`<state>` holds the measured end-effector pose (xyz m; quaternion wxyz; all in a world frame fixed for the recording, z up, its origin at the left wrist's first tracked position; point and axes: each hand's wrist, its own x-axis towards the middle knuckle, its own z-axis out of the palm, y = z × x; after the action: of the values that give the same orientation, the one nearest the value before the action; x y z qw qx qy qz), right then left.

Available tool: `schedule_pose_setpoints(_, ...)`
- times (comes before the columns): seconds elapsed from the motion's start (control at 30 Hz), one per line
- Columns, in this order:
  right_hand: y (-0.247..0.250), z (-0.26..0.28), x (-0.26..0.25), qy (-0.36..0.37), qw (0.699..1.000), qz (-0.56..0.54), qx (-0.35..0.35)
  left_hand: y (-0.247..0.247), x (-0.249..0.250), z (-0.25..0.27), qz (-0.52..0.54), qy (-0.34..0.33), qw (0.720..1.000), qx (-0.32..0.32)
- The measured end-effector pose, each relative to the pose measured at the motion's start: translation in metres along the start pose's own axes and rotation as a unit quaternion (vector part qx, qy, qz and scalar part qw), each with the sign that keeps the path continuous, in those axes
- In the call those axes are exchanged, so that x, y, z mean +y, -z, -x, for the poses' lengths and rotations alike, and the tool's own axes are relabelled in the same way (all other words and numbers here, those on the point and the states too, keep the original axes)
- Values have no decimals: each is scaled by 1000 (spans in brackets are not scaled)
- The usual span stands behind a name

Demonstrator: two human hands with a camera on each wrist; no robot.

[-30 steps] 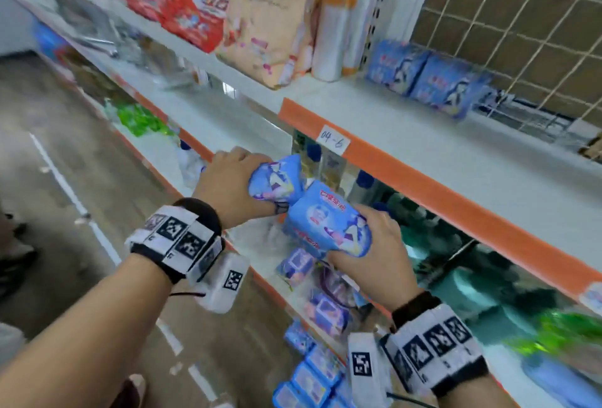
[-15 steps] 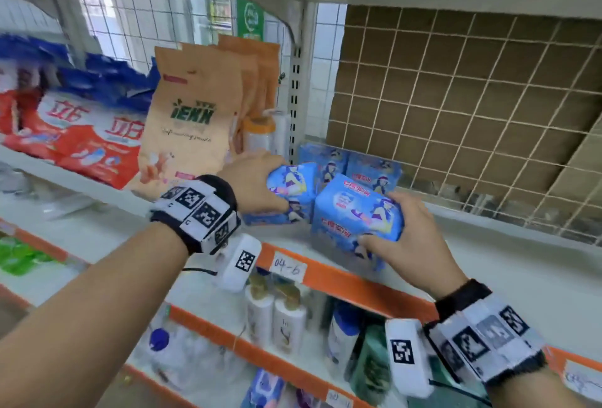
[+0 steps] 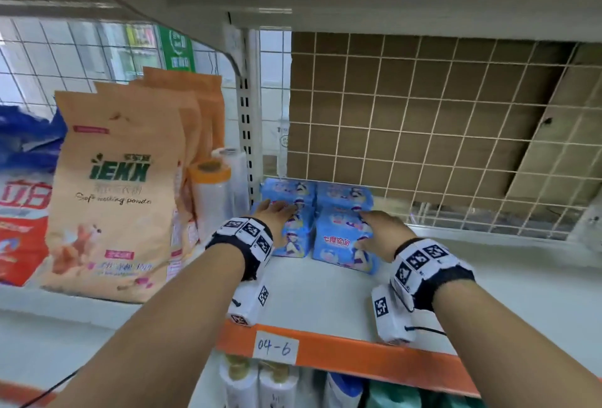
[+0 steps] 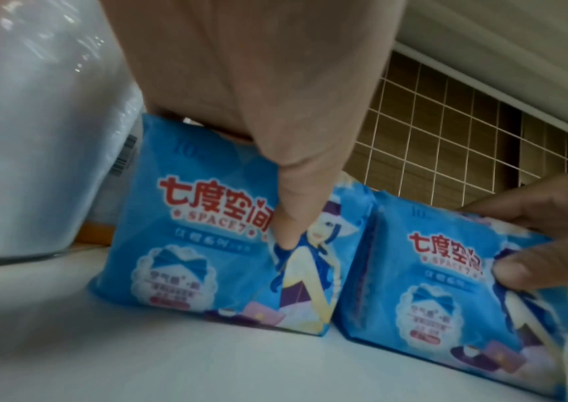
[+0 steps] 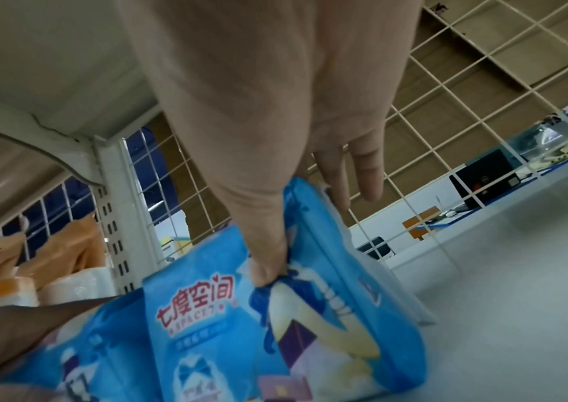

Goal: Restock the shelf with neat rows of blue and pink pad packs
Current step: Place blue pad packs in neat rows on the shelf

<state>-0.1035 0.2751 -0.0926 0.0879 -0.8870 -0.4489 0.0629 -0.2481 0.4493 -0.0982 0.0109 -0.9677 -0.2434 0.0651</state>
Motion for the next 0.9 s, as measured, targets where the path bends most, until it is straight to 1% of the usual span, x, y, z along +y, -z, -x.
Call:
schedule_pose_setpoints(0.1, 4, -9, -4, 6, 1000, -6, -17, 3, 1, -11, -17, 6, 1000, -20)
schedule_pose_setpoints(0.27, 4, -19, -7, 2, 1000, 2, -24, 3, 0, -23, 10, 40, 998, -48)
schedule_pose_setpoints(0.37, 1, -22, -7, -2, 999, 13, -33, 2, -2, -25, 20, 46, 998, -41)
schedule_pose_setpoints(0.6, -4, -28, -5, -16, 999, 19, -42, 1, -6, -32, 0, 31, 999, -13)
schedule_pose_setpoints(0.73, -8, -30, -5, -31, 998, 40, -43, -2, -9, -37, -4, 29, 1000, -12)
schedule_pose_setpoints(0.9, -7, -22, -12, -43, 995, 94, -16, -2, -7, -37, 7, 41, 999, -15)
